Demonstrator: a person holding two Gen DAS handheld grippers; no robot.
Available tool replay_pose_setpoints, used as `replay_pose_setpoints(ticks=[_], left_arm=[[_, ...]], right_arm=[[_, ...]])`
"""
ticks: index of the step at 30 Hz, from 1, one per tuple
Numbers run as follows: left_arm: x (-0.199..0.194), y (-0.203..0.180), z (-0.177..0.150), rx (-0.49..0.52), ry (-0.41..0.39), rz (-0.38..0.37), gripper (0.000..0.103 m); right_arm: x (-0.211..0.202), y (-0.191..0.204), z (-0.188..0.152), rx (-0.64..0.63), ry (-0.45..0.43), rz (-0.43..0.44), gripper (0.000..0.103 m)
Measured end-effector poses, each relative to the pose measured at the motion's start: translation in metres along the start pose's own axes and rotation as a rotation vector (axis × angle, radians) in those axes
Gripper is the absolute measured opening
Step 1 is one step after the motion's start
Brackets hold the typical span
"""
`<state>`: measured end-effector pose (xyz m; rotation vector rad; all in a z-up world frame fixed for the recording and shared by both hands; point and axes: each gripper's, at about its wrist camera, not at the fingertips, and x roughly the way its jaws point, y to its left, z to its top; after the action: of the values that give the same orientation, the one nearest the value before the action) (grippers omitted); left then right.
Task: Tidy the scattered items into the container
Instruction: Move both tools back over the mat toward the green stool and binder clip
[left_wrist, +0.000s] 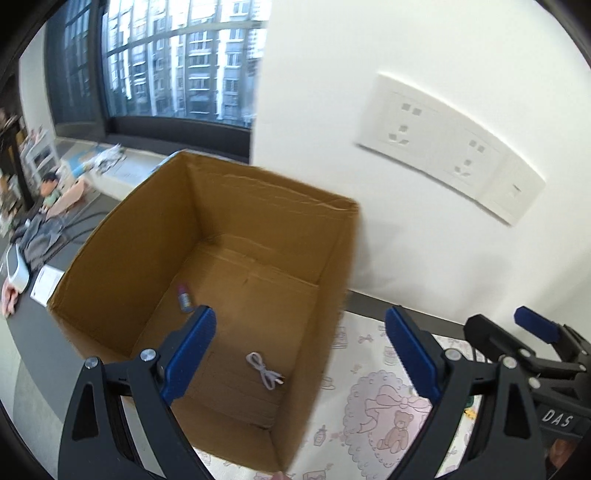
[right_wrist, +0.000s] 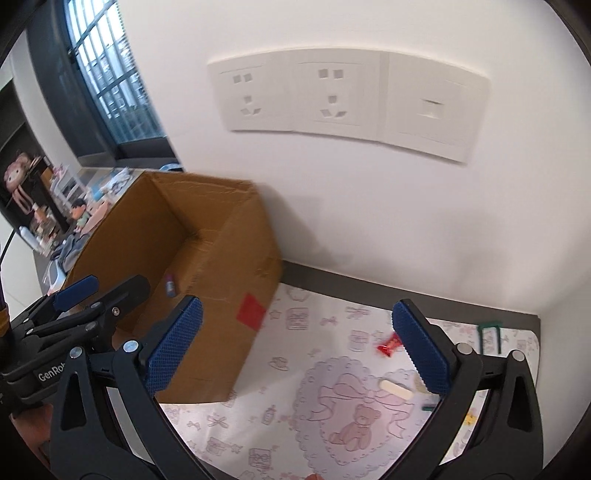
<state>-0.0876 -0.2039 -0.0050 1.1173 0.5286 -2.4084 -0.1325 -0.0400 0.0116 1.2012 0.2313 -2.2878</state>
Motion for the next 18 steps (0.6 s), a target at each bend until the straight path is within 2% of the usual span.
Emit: replay_pose_setpoints(ticks=[7, 9, 11, 13, 16, 18], left_arm=[[0.005, -0.049, -0.008, 0.125, -0.004, -0.034, 0.092], [0.006, -0.063, -0.013, 0.159, -0.011, -0.042, 0.092], [0.009, -0.072, -0.017, 0.153, 0.001, -0.091, 0.092], [0.011, -0.081, -0.021, 0.154, 0.000, -0.098, 0.092], [0.006, -0.098, -0.026, 0.187, -0.045, -0.105, 0.092], [0.005, -0.109, -0.028, 0.196, -0.046, -0.117, 0.092]], right_arm=[[-0.010, -0.045, -0.008, 0.072, 0.014, -0.050, 0.103], [-0.015, -0.059, -0.013, 0.089, -0.006, -0.071, 0.103], [-0.022, -0.071, -0.018, 0.108, -0.043, -0.079, 0.103], [-0.032, -0.086, -0.024, 0.147, -0.089, -0.088, 0.103], [-0.038, -0.103, -0.030, 0.178, -0.078, -0.113, 0.103], [-0.042, -0.115, -0.036, 0.190, -0.079, -0.138, 0.103]])
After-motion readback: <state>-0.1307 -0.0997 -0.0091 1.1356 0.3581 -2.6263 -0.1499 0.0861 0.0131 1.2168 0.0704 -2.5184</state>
